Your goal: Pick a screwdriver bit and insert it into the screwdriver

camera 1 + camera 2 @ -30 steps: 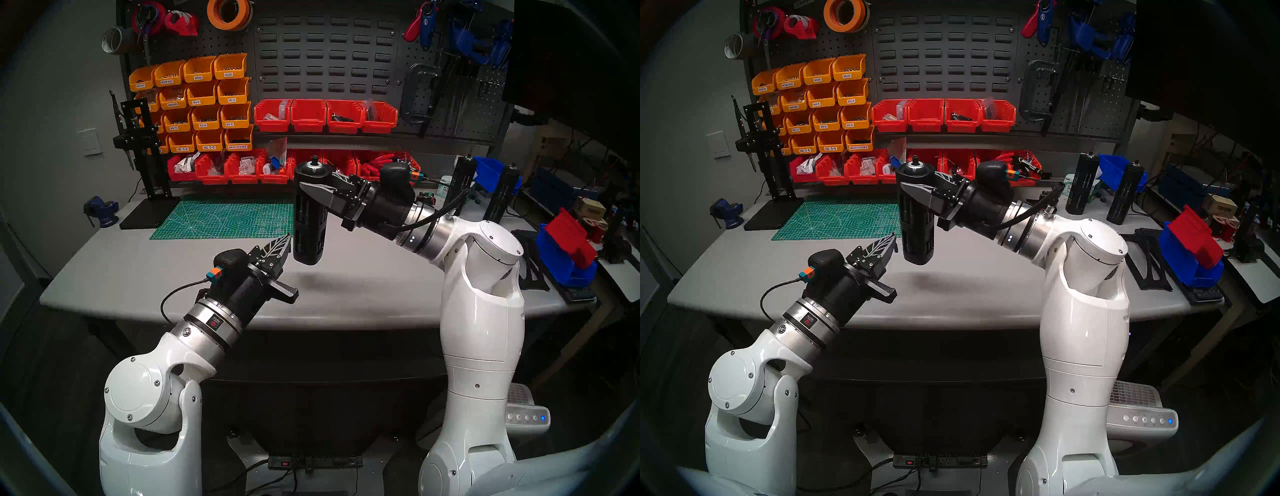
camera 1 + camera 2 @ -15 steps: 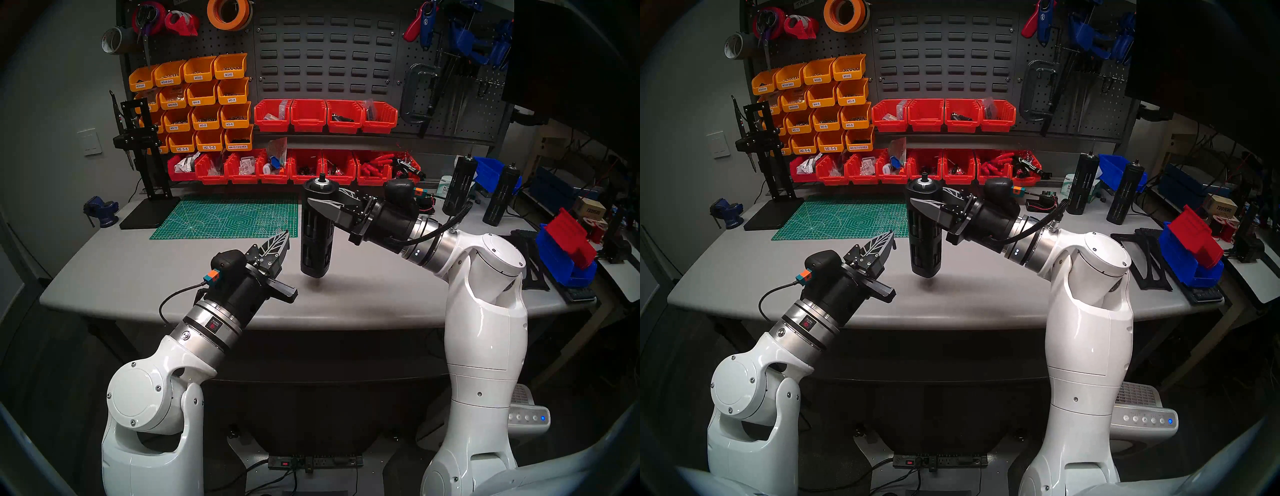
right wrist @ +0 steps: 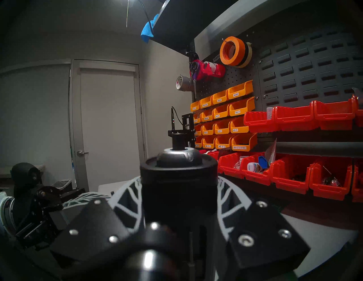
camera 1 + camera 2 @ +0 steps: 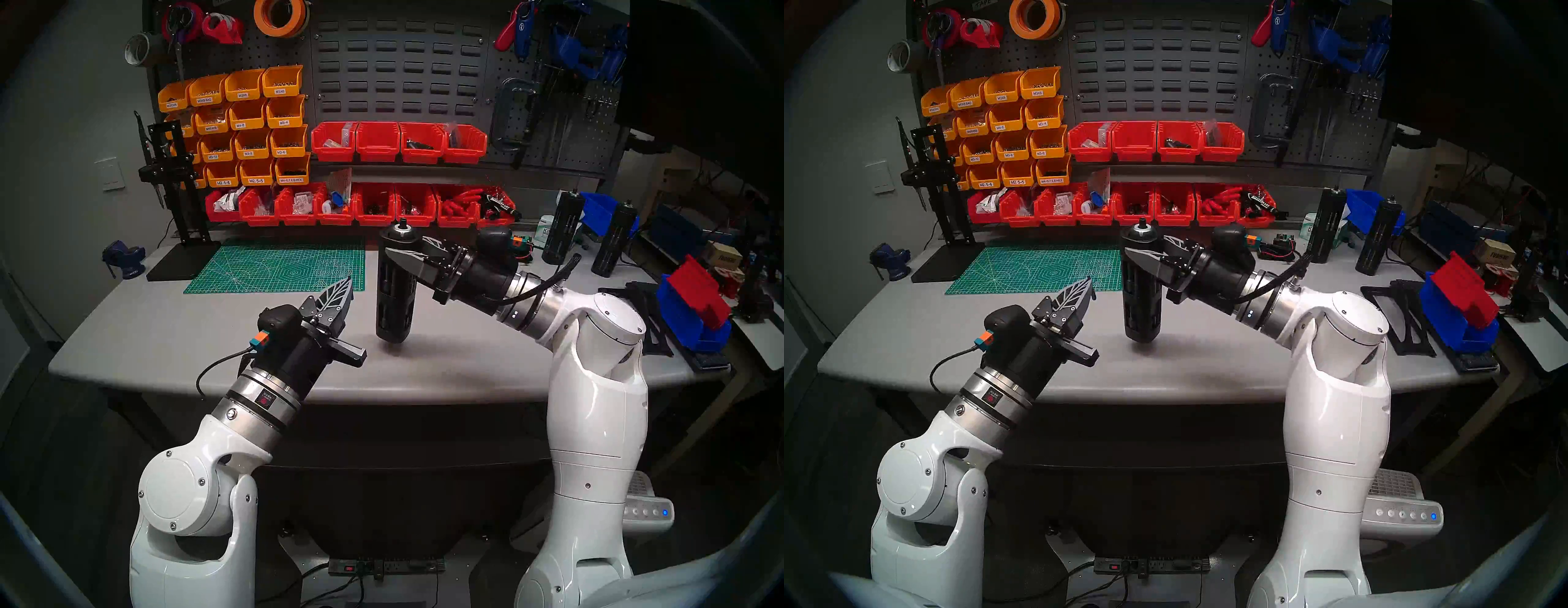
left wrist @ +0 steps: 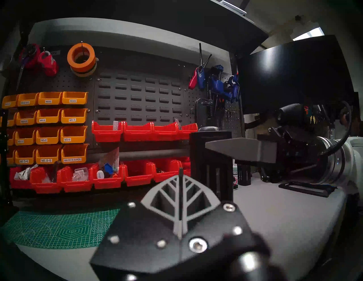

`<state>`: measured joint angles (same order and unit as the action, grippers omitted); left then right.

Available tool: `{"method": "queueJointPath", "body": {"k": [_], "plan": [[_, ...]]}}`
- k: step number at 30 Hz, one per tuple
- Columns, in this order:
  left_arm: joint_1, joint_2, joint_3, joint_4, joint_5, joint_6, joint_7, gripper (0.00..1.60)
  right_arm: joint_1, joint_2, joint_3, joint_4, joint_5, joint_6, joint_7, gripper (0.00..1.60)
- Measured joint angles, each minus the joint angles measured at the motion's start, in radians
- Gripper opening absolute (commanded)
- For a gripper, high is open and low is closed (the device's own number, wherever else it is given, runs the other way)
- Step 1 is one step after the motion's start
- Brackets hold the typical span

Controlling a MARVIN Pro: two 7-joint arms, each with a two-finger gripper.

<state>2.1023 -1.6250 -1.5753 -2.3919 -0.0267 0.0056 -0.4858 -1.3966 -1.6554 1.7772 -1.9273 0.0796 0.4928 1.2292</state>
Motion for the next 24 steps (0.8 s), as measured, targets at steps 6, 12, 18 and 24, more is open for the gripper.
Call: {"method": "queueJointPath", "body": {"k": [6, 12, 18, 24], "plan": [[-0.062, 0.014, 0.018, -0.014, 0.029, 0.057, 0.057, 0.0, 0.0, 0.0, 0.007, 0.001, -0.009, 0.0, 0.0, 0.0], [-0.115, 0.022, 0.029, -0.016, 0.053, 0.103, 0.1, 0.0, -0.002, -0.001, 0.009, 0.001, -0.015, -0.001, 0.008, 0.0], [-0.17, 0.029, 0.042, -0.017, 0.072, 0.147, 0.132, 0.0, -0.01, -0.001, -0.001, 0.0, -0.022, -0.001, 0.022, 0.0], [-0.224, 0.036, 0.062, -0.018, 0.076, 0.195, 0.154, 0.0, -0.017, -0.001, -0.015, 0.006, -0.03, 0.0, 0.032, 0.0]]}}
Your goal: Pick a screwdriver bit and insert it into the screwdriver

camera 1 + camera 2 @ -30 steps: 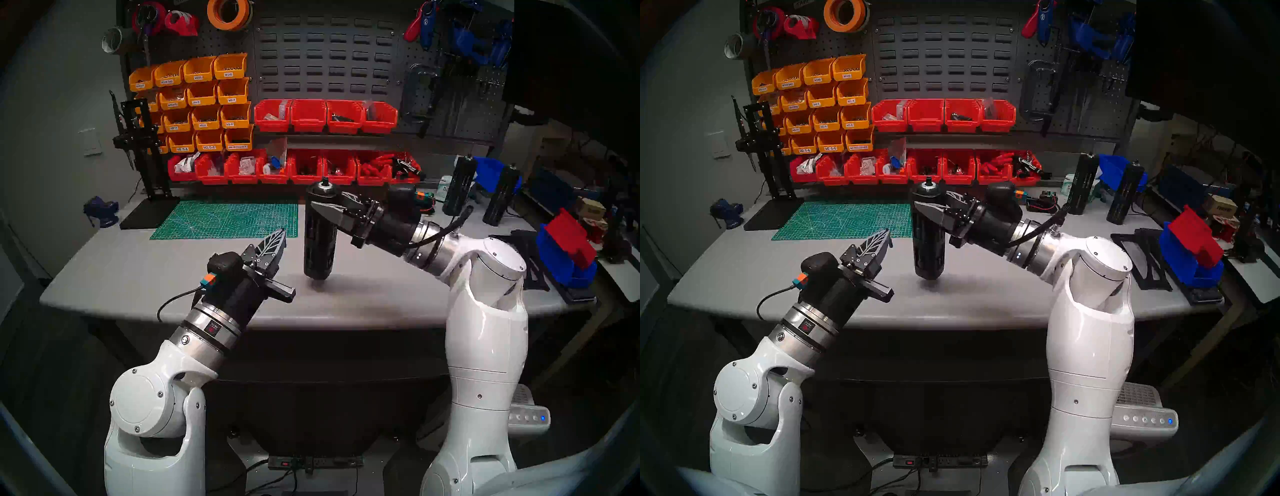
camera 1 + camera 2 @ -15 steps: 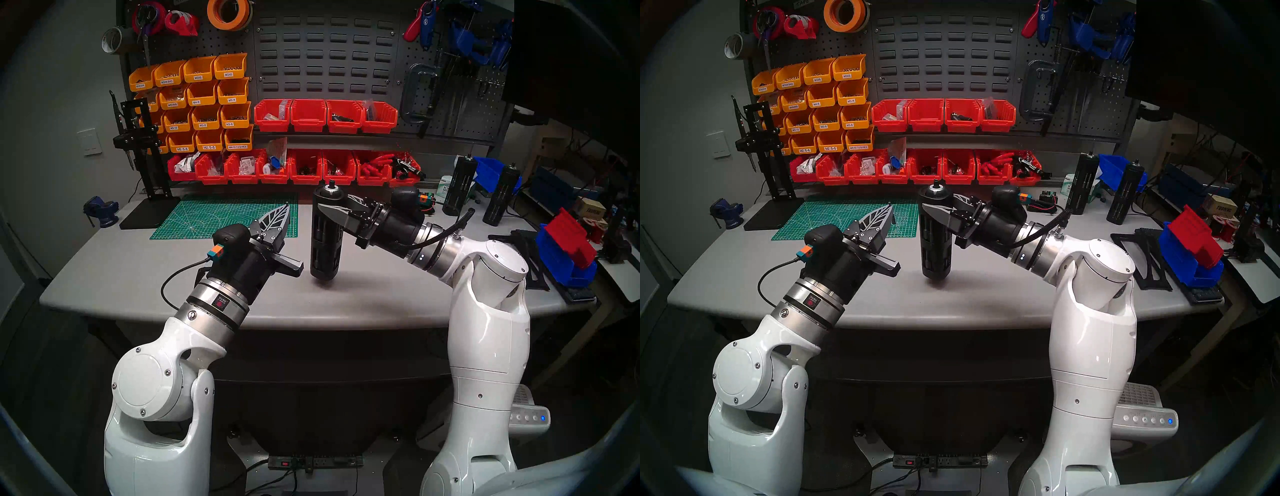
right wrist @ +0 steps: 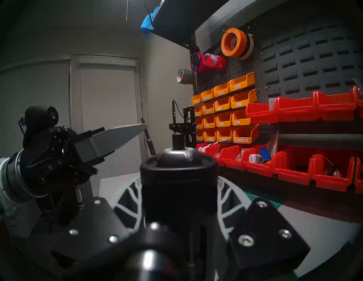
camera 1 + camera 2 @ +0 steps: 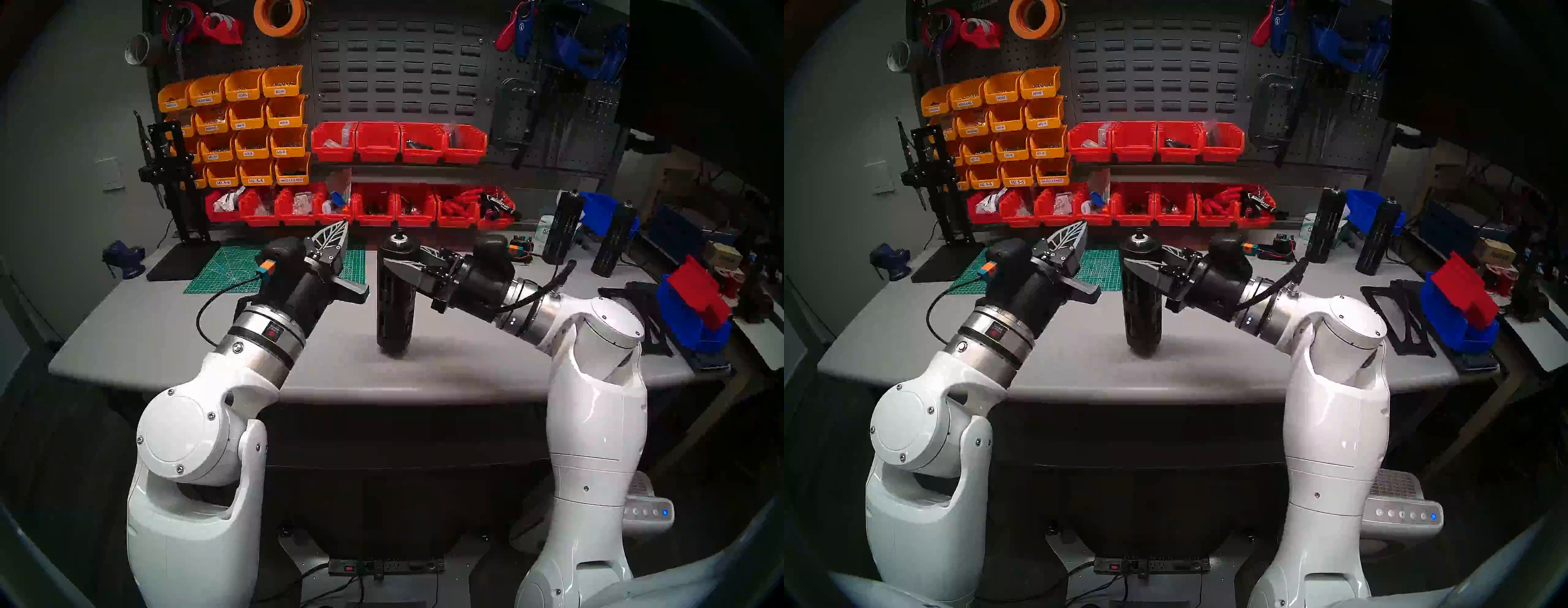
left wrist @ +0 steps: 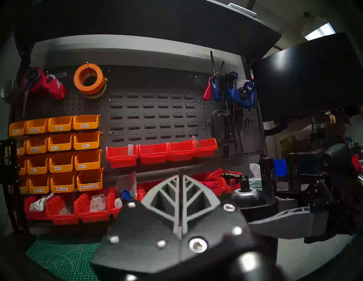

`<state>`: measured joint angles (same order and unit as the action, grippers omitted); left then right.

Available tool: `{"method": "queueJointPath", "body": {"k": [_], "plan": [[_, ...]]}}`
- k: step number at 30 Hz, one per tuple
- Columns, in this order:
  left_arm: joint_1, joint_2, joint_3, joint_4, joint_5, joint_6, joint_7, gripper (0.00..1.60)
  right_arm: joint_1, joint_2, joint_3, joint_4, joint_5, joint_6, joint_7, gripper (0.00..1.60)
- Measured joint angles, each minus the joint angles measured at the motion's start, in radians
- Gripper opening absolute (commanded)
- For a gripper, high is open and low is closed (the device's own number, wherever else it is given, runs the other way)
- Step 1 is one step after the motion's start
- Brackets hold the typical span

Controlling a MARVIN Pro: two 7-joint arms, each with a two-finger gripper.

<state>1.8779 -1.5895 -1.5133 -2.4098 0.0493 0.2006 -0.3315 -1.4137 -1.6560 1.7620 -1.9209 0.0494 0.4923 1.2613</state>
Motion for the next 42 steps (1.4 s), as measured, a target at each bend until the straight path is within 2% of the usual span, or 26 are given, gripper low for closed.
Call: {"method": "queueJointPath", "body": {"k": [10, 21, 24, 31, 42], "plan": [[-0.085, 0.005, 0.032, -0.001, -0.044, 0.095, 0.021, 0.0, -0.001, -0.001, -0.019, 0.026, -0.017, -0.004, 0.005, 0.0], [-0.172, -0.003, 0.033, 0.003, -0.093, 0.215, 0.012, 0.0, 0.013, -0.001, -0.04, 0.042, -0.03, -0.028, 0.008, 0.0], [-0.208, -0.005, 0.014, 0.005, -0.112, 0.273, -0.013, 0.0, 0.024, -0.001, -0.048, 0.055, -0.037, -0.039, 0.008, 0.0], [-0.241, 0.008, -0.022, -0.001, -0.147, 0.368, -0.056, 0.0, 0.043, -0.001, -0.055, 0.079, -0.044, -0.055, -0.001, 0.0], [-0.247, 0.034, -0.064, -0.004, -0.192, 0.416, -0.122, 0.0, 0.067, -0.001, -0.056, 0.113, -0.045, -0.071, -0.013, 0.0]]}}
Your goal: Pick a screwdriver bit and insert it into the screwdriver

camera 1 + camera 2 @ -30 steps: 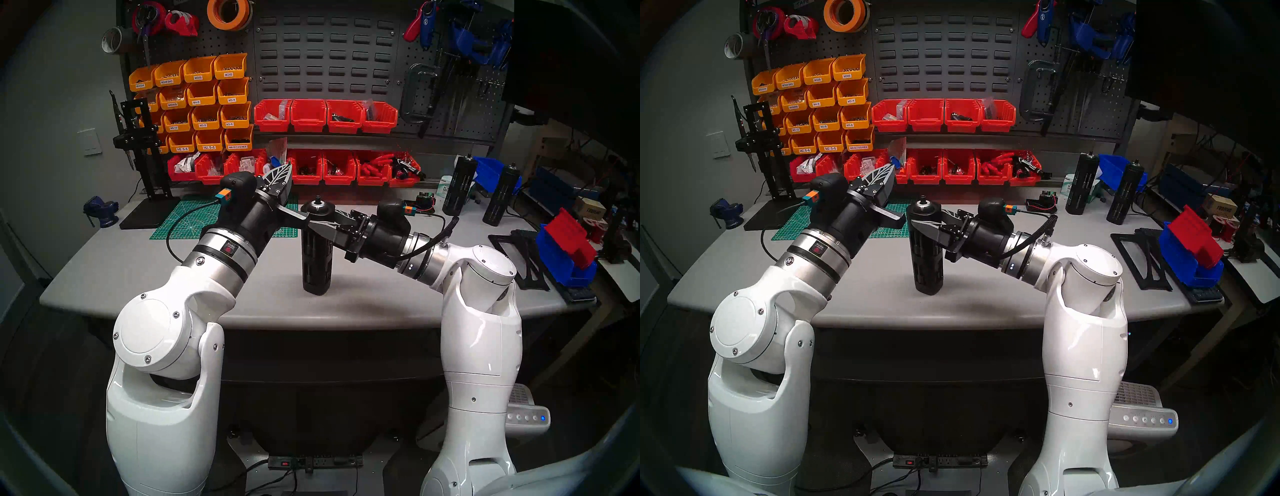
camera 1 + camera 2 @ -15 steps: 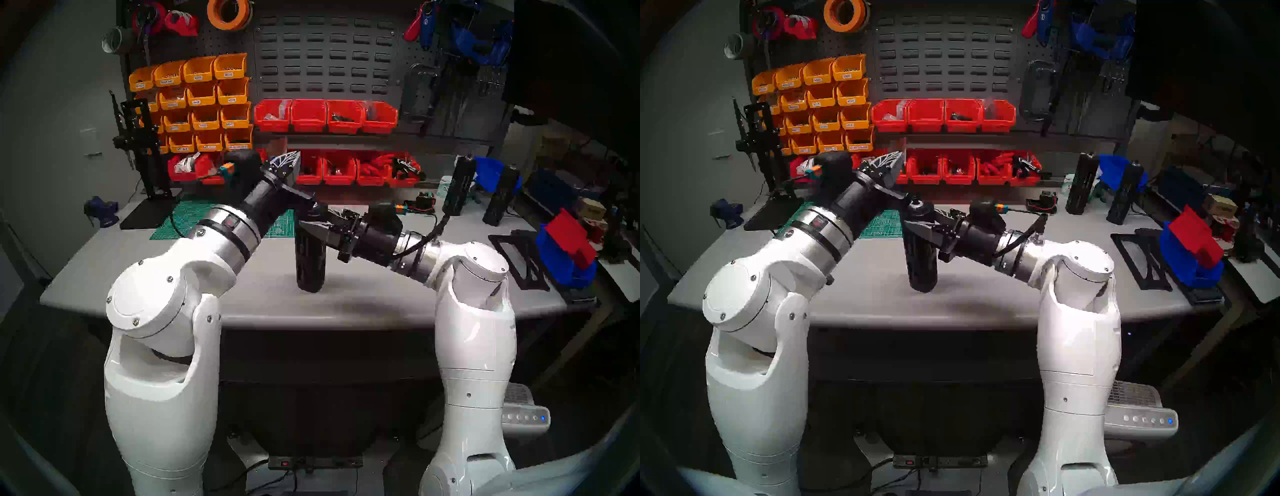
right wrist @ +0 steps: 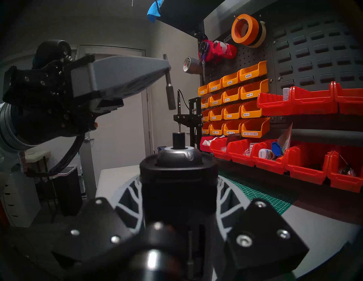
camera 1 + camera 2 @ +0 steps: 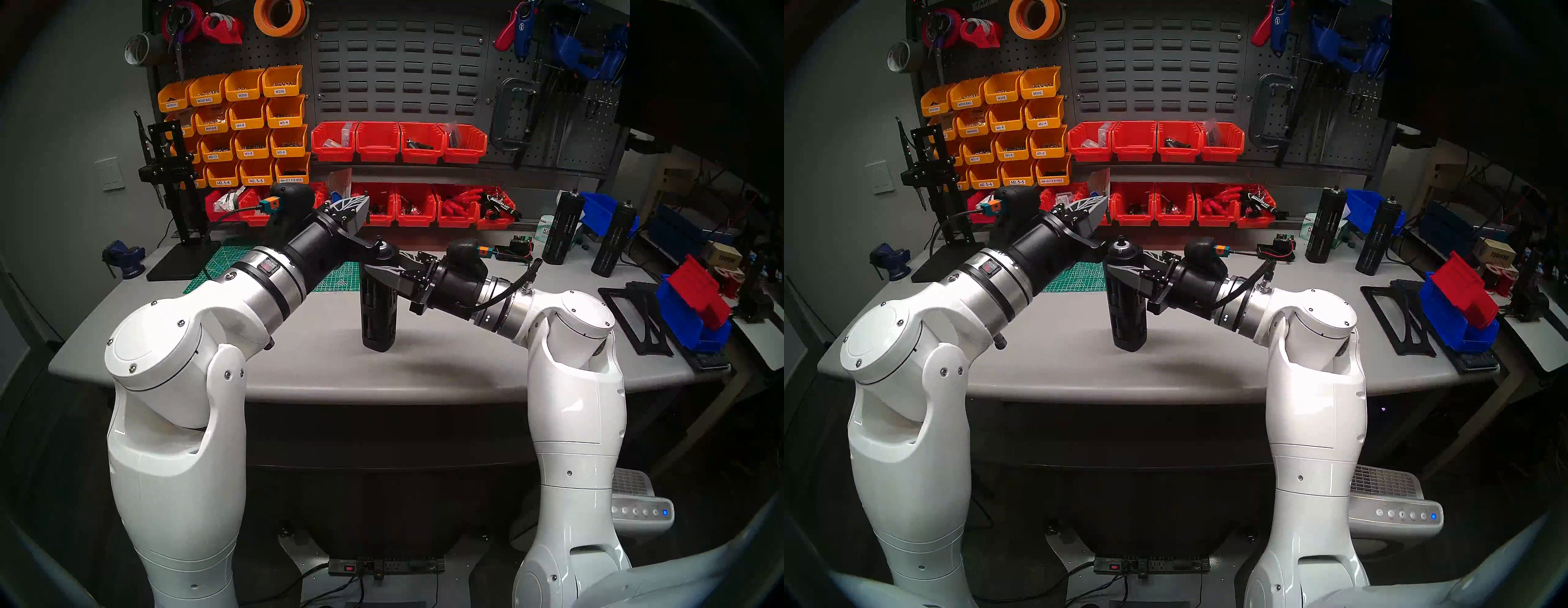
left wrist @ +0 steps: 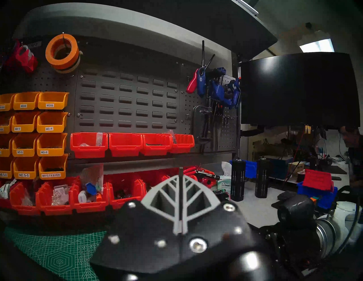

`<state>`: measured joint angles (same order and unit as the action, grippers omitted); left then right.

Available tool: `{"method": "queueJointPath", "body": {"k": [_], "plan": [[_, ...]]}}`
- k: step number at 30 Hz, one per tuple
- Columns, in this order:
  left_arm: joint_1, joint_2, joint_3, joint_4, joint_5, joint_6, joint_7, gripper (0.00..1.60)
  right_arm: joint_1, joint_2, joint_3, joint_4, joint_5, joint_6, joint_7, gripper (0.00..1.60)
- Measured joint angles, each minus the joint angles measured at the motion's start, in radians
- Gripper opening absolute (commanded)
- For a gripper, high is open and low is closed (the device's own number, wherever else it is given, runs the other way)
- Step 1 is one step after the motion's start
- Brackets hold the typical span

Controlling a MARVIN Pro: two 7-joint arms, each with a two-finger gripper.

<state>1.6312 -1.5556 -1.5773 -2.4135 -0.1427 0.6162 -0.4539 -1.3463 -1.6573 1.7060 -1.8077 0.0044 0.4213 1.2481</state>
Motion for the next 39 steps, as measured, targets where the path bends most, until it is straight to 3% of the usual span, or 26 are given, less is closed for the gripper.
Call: {"method": "queueJointPath", "body": {"k": [39], "plan": [[0.003, 0.006, 0.041, 0.003, 0.029, 0.008, 0.007, 0.0, 0.006, -0.001, 0.0, 0.002, -0.001, 0.023, 0.027, 0.0]]}}
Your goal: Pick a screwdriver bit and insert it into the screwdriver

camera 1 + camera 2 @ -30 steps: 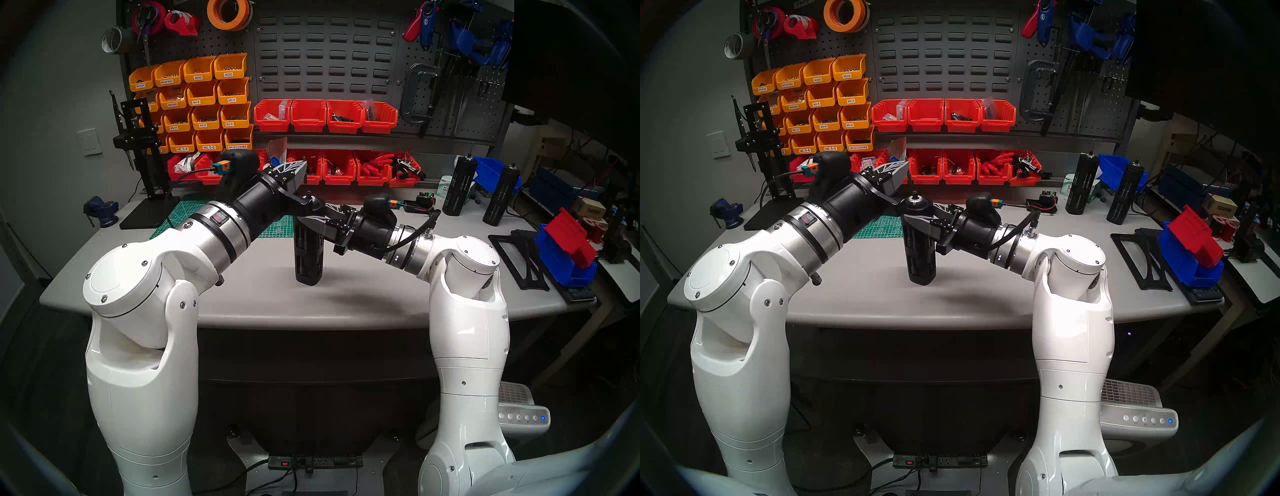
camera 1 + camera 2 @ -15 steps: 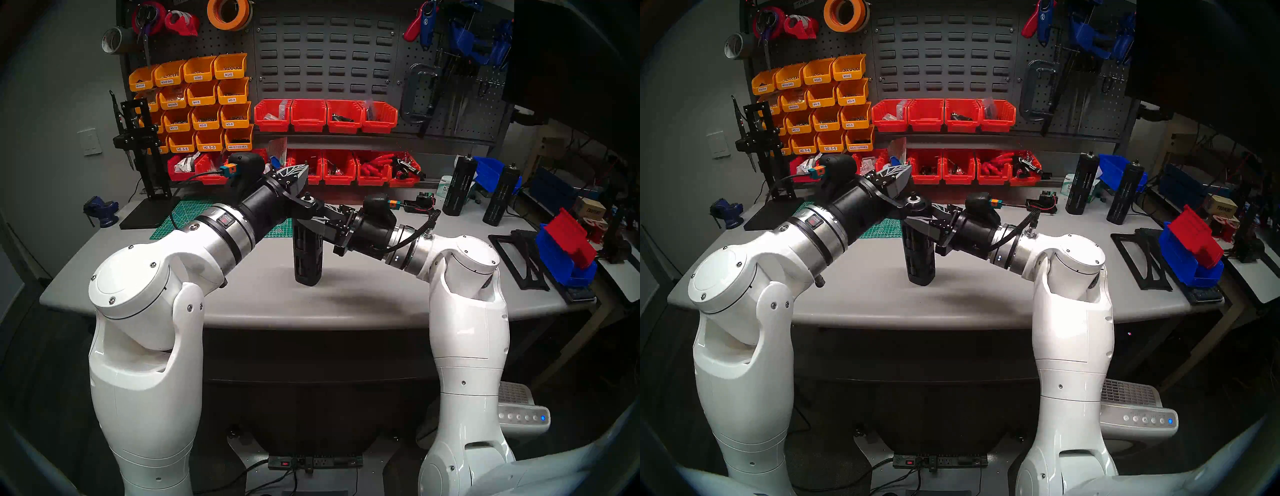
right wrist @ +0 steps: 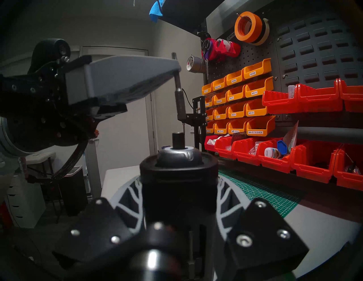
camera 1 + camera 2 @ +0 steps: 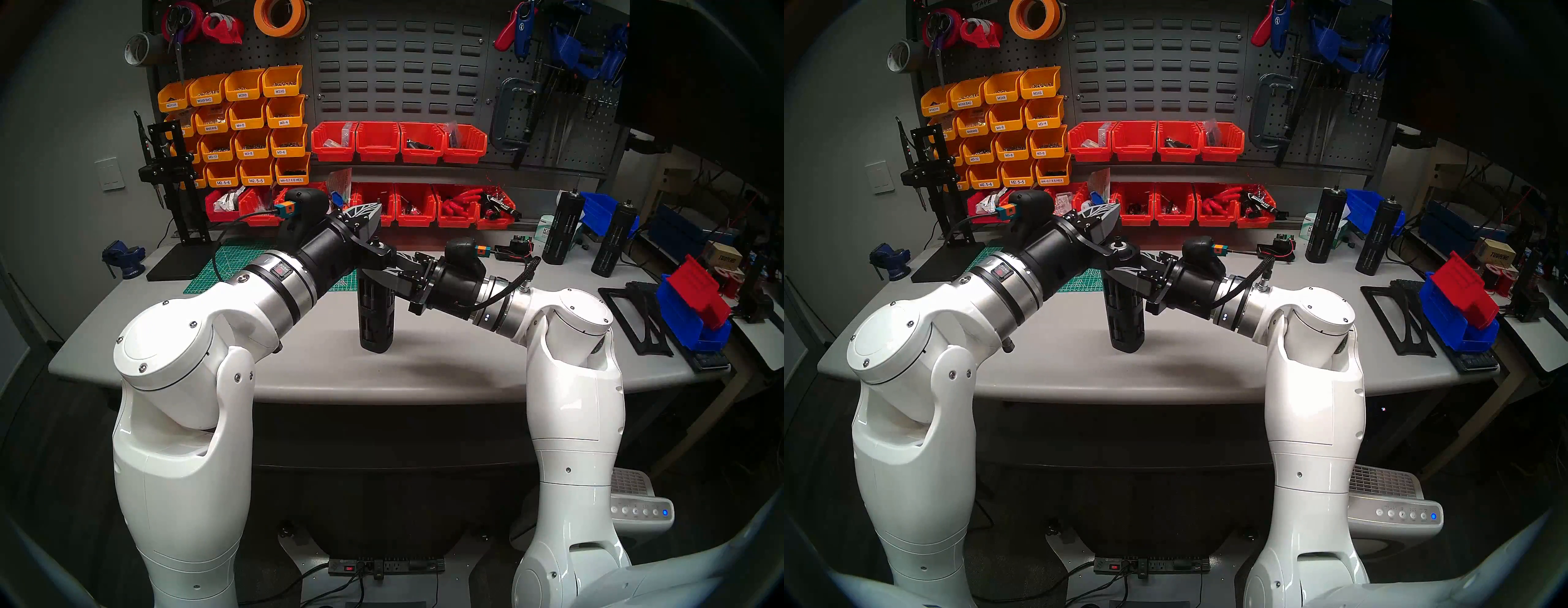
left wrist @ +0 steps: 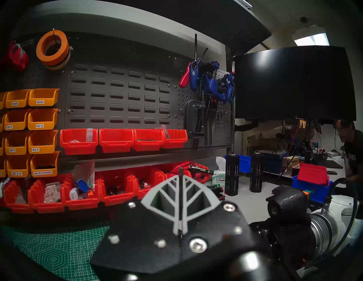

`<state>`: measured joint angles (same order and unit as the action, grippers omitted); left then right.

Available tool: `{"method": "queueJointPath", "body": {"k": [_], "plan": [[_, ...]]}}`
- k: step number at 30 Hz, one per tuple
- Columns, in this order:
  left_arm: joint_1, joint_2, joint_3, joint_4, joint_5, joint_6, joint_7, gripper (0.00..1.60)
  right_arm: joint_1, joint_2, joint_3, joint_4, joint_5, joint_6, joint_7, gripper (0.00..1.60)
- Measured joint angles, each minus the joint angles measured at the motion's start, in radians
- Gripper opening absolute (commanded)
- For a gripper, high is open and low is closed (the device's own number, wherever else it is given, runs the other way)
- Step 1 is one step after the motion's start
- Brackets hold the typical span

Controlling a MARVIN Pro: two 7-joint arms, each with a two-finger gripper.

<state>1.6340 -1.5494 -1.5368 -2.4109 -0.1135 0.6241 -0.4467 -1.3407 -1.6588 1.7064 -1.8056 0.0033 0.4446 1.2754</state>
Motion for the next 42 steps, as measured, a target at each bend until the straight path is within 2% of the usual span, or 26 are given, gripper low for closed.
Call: {"method": "queueJointPath", "body": {"k": [18, 42], "plan": [[0.013, 0.002, -0.028, -0.004, -0.001, 0.0, -0.021, 0.0, 0.001, -0.005, 0.006, 0.003, -0.005, -0.009, 0.007, 0.0], [0.024, 0.003, -0.021, -0.004, 0.005, 0.0, -0.039, 0.0, 0.002, -0.009, 0.011, 0.002, -0.012, -0.009, 0.019, 0.0]]}}
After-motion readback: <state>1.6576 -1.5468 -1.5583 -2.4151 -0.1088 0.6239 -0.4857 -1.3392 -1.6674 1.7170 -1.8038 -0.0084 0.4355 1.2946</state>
